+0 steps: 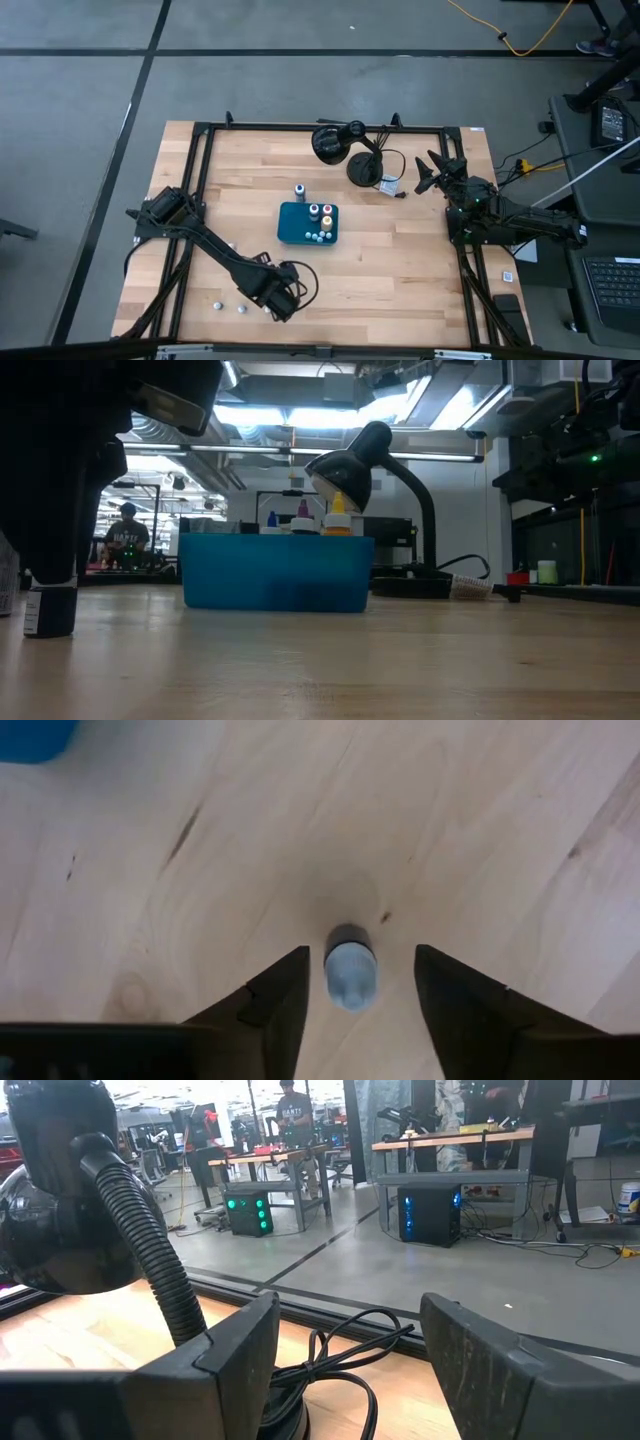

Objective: Pick & Place food coloring
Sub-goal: Put the small black food coloring bottle into the blue bin

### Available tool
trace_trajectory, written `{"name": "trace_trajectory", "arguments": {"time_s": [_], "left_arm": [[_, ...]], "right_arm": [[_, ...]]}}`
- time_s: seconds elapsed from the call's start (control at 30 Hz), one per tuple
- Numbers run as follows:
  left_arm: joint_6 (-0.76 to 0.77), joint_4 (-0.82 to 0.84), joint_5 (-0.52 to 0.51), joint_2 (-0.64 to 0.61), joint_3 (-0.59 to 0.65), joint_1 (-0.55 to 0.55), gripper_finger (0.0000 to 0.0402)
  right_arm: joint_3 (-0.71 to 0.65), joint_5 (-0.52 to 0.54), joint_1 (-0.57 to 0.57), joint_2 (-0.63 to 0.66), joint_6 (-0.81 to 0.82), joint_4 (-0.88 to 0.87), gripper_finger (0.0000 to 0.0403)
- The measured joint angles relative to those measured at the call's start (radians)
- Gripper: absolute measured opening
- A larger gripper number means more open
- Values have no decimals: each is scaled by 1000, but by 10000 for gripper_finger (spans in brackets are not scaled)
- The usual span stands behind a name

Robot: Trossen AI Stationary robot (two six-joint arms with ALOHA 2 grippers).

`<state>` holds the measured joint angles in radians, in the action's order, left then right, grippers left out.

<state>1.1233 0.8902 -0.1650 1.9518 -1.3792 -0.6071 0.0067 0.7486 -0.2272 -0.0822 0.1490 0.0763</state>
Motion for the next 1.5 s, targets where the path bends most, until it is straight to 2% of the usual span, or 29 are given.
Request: {"name": "trace_trajectory", "arguments": {"time_s": [0.37, 0.5, 0.8, 1.17, 1.5], "left_arm": [[-1, 1, 1, 0, 0, 0, 81], [-10, 2, 0, -1, 0, 0, 59], [-96, 36, 0, -57, -40, 47, 63], [-274, 262, -72, -74, -251, 142, 58], [-418, 348, -164, -74, -268, 257, 58]], "right_arm": [[0, 0, 0, 0, 0, 0, 244], [0, 0, 0, 0, 0, 0, 244], [0, 0, 0, 0, 0, 0, 244], [0, 0, 0, 0, 0, 0, 244], [0, 0, 0, 0, 0, 0, 244]]}}
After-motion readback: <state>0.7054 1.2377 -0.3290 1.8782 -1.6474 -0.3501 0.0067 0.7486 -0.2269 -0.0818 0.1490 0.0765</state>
